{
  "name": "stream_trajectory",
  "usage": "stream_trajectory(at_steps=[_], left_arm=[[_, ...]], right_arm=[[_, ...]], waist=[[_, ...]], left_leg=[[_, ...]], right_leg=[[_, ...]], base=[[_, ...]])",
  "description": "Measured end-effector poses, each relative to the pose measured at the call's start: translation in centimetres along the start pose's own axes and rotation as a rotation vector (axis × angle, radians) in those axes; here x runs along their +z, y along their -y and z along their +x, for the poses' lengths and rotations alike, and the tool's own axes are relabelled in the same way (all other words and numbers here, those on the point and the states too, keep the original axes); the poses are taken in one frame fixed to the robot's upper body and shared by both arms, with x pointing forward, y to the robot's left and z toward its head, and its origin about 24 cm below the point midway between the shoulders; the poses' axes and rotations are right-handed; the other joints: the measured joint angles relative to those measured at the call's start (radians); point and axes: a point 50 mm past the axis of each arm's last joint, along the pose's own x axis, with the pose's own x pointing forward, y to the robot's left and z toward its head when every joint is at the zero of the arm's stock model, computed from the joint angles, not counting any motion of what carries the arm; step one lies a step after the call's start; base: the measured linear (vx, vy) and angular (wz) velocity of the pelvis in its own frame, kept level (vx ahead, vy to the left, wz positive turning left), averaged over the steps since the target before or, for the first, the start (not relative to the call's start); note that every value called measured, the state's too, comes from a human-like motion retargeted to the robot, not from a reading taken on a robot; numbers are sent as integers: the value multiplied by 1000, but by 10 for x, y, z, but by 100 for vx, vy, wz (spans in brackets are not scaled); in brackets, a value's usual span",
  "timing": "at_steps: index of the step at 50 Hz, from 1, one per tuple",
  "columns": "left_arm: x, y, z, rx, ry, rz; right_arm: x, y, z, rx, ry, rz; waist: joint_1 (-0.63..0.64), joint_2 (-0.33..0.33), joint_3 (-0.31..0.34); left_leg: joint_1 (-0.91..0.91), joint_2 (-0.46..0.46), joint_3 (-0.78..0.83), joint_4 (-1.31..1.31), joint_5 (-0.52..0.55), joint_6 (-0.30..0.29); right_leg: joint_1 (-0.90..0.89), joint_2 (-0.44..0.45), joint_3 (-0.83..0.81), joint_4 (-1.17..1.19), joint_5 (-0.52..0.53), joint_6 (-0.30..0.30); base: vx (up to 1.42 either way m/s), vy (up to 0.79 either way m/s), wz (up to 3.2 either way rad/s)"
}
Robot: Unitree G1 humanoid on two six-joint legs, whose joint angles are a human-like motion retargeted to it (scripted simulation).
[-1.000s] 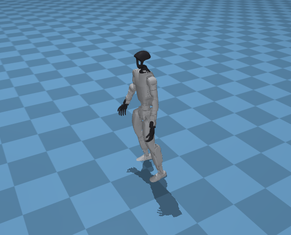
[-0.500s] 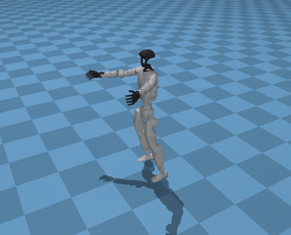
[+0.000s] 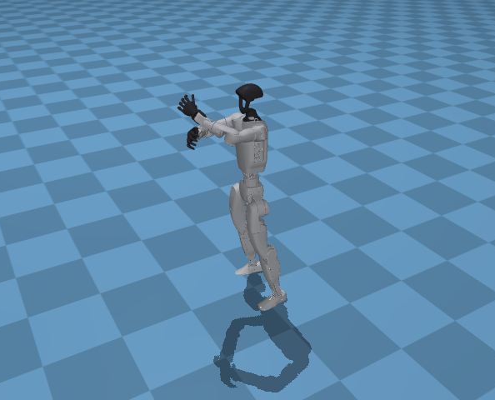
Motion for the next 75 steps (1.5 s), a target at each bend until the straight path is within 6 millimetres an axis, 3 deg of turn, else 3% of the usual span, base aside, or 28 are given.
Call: stream_trajectory(at_steps=[6, 28, 46, 52, 57, 63, 69, 75], left_arm=[[-4, 24, 6, -84, -1, -54], [-12, 23, 8, -54, -10, -137], [-12, 11, 7, -2, -18, -112], [-15, -5, -1, 76, -24, -82], [-14, -35, -16, 223, -30, -11], [-7, -83, -54, 474, -60, 167], [-2, -118, -103, 682, -122, 347], [-12, -136, -160, 810, -217, 391]], right_arm=[[-1, -20, 5, 53, 25, 47], [-10, -8, -3, -1, -14, 66], [-5, 3, -5, -44, -4, 63], [-4, 17, -11, -100, -9, 48], [-4, 43, -27, -209, -20, 23], [1, 81, -58, -398, -22, -42], [5, 119, -109, -623, -25, -116], [-2, 147, -170, -845, -61, -144]], waist=[[-2, 1, 1], [-2, 0, -13], [7, -1, -14], [11, -1, -13], [11, -3, -9], [7, -6, 5], [12, -10, 30], [19, -19, 55]], left_leg=[[1, 0, -5, 2, -2, 0], [2, -1, -24, 4, -3, 0], [5, 4, -15, 2, -4, 1], [5, 6, -12, 2, -4, 1], [5, -1, -15, 0, 0, 0], [7, -1, -13, -1, 2, 0], [16, -2, -12, -4, 4, 0], [26, -4, -11, -5, 3, 0]], right_leg=[[3, -2, -4, 3, -3, 0], [15, -6, -21, 5, -6, 0], [-2, -2, -12, 30, -11, 0], [-8, -1, -9, 38, -12, 0], [12, -3, -13, 1, 1, 0], [15, -1, -13, -3, 3, 0], [24, 2, -13, -5, 3, 0], [34, 3, -14, -7, 3, 0]], base=[[0, 0, 0], [0, 0, 0], [0, 0, 0], [0, 0, 0], [0, 0, 0], [0, 0, 0], [0, 0, 0], [0, 0, 0]])
